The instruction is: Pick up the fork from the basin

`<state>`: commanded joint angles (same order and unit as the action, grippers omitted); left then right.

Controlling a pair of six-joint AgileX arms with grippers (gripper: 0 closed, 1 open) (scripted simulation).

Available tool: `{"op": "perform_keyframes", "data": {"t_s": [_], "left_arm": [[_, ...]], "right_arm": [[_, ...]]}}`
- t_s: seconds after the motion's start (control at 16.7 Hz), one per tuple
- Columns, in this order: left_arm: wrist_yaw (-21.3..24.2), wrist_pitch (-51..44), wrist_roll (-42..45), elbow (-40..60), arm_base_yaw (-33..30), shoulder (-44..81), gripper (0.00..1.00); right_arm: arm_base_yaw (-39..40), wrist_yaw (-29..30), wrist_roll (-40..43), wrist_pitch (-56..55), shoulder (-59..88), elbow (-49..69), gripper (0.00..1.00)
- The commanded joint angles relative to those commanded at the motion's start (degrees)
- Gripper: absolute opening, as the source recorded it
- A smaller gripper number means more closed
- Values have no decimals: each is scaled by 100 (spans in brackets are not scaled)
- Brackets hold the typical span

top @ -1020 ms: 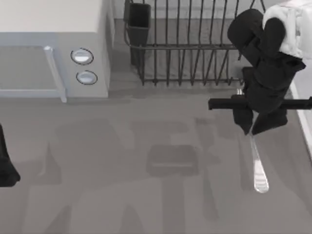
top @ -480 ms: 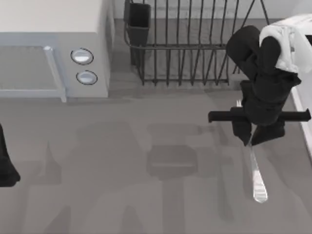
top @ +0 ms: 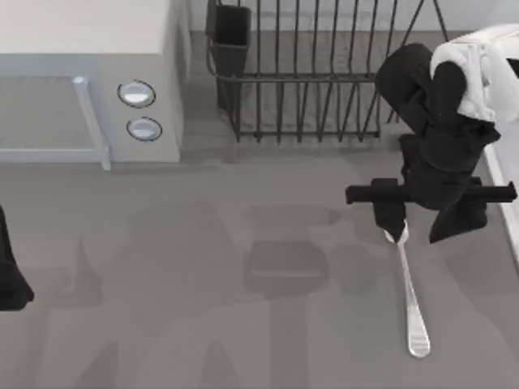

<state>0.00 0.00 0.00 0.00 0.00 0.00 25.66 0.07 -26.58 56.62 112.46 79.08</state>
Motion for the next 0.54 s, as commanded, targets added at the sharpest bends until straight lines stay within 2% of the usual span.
{"op": "perform_keyframes", "data": {"t_s": [0.18,0.54], "left_arm": [[0,0,0,0,0,0,100],[0,0,0,0,0,0,100]], "right_arm": [[0,0,0,0,0,0,98],[0,0,0,0,0,0,100]]}}
